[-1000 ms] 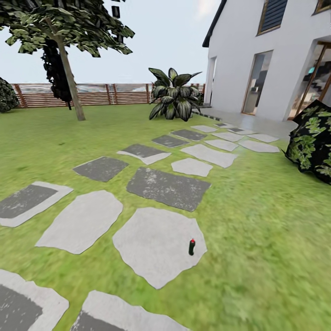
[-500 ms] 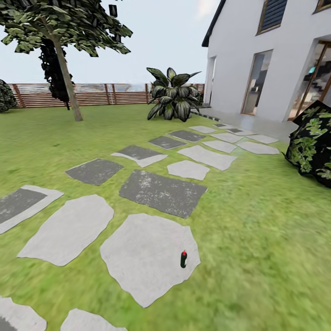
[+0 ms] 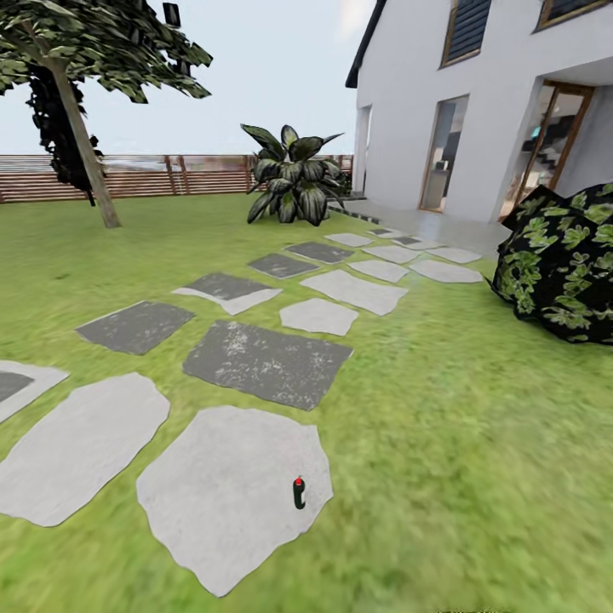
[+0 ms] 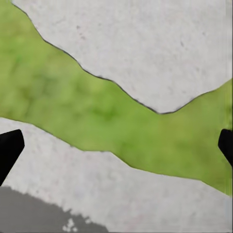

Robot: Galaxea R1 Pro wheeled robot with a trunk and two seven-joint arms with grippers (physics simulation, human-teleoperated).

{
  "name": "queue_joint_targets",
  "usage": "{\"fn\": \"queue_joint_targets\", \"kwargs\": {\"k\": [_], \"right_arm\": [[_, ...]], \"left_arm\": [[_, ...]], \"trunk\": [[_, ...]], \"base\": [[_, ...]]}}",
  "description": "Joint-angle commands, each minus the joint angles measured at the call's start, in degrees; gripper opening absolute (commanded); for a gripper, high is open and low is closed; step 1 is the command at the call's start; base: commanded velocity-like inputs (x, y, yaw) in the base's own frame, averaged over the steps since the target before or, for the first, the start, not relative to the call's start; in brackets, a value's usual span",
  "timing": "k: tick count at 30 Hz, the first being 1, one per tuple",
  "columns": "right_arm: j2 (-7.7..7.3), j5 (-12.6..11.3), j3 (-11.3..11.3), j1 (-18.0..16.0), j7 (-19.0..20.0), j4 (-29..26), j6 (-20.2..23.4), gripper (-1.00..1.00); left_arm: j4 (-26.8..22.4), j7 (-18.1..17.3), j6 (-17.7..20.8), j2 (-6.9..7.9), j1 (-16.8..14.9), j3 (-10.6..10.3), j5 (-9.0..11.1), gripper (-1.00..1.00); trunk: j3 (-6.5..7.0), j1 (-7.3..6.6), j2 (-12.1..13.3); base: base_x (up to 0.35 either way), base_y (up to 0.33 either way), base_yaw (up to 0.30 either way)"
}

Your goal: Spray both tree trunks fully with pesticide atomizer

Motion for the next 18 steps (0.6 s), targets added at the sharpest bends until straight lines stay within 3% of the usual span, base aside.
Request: {"fn": "queue_joint_targets", "kwargs": {"k": [1, 8, 18], "right_arm": [[0.0, 0.0, 0.0, 0.0, 0.0, 0.0, 0.0, 1.0], [0.0, 0.0, 0.0, 0.0, 0.0, 0.0, 0.0, 1.0], [0.0, 0.0, 0.0, 0.0, 0.0, 0.0, 0.0, 1.0]], "left_arm": [[0.0, 0.0, 0.0, 0.0, 0.0, 0.0, 0.0, 1.0], [0.0, 0.0, 0.0, 0.01, 0.0, 0.0, 0.0, 1.0], [0.0, 0.0, -0.1, 0.09, 0.0, 0.0, 0.1, 1.0]], "trunk": [[0.0, 0.0, 0.0], [0.0, 0.0, 0.0], [0.0, 0.0, 0.0]], "base": [[0.113, -0.263, -0.293], [0.113, -0.263, -0.238], [0.178, -0.222, -0.015]]}}
